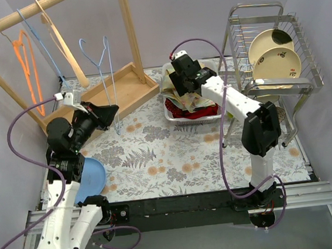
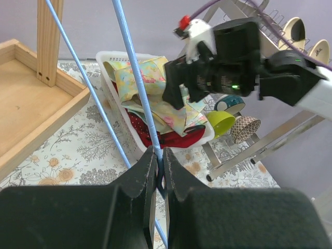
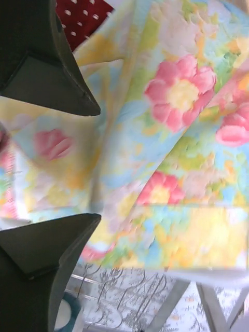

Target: Remove the skirt from the hanger

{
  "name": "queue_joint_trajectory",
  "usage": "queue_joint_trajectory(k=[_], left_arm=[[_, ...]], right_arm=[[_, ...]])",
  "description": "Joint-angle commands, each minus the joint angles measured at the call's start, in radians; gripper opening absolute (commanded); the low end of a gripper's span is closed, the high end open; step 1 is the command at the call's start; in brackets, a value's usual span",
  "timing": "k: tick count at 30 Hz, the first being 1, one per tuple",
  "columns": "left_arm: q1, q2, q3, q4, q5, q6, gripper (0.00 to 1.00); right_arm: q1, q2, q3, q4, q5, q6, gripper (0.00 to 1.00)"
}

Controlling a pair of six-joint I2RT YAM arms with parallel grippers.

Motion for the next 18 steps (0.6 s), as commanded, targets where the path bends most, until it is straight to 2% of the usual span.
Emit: queue_joint_trajectory(k=[1, 6, 15, 18], left_arm=[[-0.004, 0.136, 0.102, 0.008, -0.022, -0.030, 0.00], [-0.004, 0.259, 0.246, 0.025, -0.099, -0.051, 0.00], [-0.021, 0.495, 0.487, 0.038, -0.235, -0.032, 0.00], [-0.023, 0.584, 0.576, 0.026, -0.255, -0.012, 0.00]], right_arm=[[0.036, -0.178, 0.025, -0.057, 0.010, 0.007, 0.89], [0.101, -0.339, -0.056, -0.018, -0.062, 0.037, 0.98], [0.155, -0.727, -0.416, 0.227, -0.255, 0.105, 0.98], [0.157, -0.798, -0.489, 0.281, -0.297, 0.129, 0.98]])
